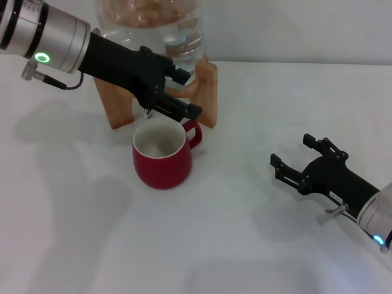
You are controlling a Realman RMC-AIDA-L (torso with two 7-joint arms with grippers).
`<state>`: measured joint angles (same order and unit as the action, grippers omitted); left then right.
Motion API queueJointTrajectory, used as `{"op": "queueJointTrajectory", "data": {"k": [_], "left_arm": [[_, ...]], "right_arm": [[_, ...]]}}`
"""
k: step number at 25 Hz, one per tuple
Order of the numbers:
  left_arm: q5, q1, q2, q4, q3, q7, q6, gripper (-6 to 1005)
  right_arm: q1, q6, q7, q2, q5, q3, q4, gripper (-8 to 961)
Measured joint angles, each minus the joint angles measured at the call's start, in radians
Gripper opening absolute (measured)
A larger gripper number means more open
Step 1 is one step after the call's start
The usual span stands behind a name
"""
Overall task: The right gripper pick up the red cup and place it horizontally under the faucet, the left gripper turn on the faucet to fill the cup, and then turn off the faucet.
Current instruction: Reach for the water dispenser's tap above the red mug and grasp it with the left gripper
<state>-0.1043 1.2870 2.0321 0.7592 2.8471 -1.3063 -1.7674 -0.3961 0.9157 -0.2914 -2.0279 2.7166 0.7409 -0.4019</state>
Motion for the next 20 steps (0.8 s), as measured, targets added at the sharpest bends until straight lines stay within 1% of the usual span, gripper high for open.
{"op": "queueJointTrajectory", "data": {"k": [7, 13, 20], "left_arm": [[0.048, 0.000, 0.000, -0.003, 0.000, 0.022, 0.007, 874], [0.042, 0.001, 0.005, 0.000, 0.000, 0.021, 0.022, 874], [0.036, 0.000, 0.006, -0.004, 0.000, 0.016, 0.043, 874]], "right_arm": [[0.000, 0.000, 0.000, 0.000, 0.000, 0.000, -0.002, 875], [0.002, 0.004, 0.000, 0.000, 0.000, 0.000, -0.003, 875], [0.006, 0.013, 0.000, 0.000, 0.000, 0.000, -0.001, 875]]}}
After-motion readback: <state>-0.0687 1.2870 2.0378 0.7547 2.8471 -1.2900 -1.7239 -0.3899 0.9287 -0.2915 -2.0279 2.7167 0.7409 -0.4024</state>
